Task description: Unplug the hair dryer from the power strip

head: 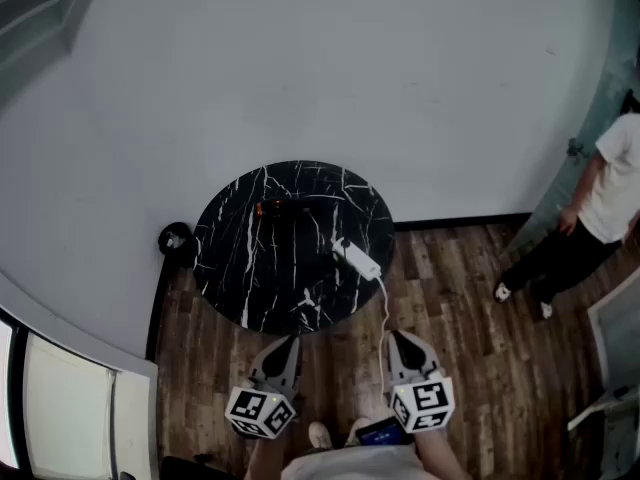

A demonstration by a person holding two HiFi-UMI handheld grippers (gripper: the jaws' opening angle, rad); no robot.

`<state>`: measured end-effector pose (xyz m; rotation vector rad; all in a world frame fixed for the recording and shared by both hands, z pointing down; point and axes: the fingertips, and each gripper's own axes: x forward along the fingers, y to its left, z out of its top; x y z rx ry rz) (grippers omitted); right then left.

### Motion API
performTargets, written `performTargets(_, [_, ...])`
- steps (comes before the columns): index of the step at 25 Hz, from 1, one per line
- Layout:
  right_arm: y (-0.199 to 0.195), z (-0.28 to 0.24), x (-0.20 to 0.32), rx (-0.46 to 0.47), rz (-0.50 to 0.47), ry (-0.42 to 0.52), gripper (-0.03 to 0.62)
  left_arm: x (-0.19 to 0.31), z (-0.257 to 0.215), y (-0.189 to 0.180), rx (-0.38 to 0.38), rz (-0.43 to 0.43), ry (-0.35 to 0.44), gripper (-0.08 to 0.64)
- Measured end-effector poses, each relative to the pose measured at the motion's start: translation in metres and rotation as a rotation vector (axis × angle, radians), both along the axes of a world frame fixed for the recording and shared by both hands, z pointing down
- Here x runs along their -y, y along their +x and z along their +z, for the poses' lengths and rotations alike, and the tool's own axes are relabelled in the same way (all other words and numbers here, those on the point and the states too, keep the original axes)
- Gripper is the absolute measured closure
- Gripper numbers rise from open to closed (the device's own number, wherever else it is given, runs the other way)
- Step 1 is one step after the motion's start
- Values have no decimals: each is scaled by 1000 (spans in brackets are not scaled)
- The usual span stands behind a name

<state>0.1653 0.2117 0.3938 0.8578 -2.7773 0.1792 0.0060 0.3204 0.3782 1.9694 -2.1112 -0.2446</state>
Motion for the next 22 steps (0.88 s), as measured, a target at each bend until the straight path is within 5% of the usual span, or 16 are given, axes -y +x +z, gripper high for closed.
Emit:
performTargets(4, [-8, -1, 5, 2, -17, 18, 595, 11, 9, -2, 150, 8, -109, 561])
performTargets(9, [-12, -5, 13, 6, -31, 43, 595, 26, 0, -8, 92, 24, -57, 561])
performTargets(22, [10, -5, 36, 53, -12, -3, 595, 40, -9, -4, 112, -17, -32, 561])
